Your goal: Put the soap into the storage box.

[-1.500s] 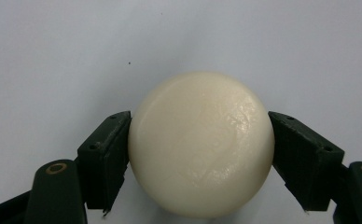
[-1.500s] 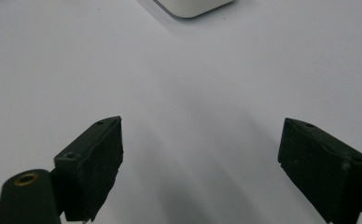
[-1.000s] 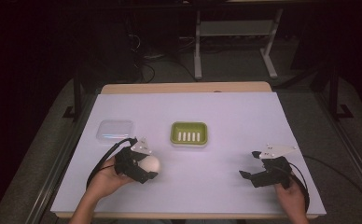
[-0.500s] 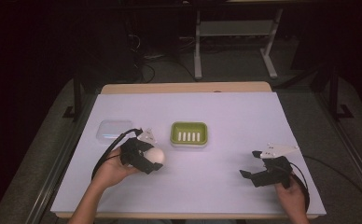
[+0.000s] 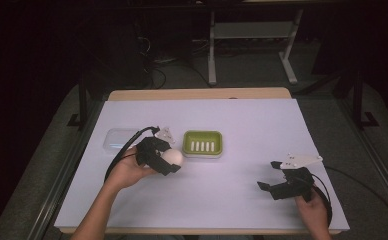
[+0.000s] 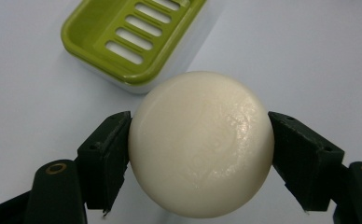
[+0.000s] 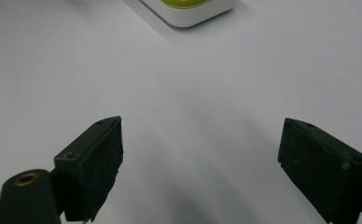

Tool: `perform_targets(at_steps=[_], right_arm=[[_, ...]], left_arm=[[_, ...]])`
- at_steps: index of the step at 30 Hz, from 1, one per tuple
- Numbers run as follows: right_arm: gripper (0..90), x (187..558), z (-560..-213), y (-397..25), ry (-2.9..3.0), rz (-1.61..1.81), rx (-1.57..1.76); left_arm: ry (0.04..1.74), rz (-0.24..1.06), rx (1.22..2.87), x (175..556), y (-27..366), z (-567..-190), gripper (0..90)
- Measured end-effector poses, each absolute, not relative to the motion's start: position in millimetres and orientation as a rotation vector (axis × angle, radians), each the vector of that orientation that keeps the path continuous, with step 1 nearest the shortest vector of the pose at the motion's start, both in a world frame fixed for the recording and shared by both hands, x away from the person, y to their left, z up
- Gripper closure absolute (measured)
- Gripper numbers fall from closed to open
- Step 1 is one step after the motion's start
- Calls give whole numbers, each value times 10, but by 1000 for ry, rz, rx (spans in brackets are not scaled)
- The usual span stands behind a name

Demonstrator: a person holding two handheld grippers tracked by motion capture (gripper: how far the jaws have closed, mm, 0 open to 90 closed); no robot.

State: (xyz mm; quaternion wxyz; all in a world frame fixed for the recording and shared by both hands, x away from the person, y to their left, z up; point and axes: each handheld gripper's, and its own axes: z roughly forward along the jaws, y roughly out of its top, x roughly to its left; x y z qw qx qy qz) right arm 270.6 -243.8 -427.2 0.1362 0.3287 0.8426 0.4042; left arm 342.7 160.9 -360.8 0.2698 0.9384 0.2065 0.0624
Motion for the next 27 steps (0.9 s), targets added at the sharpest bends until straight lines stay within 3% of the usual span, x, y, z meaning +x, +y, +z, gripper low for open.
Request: perform_targets(at_steps=[27], right_arm=[[132, 2706, -4259, -2465, 2425, 1178, 948]], left_arm=[[540, 150, 2528, 3703, 1345, -3520, 249]])
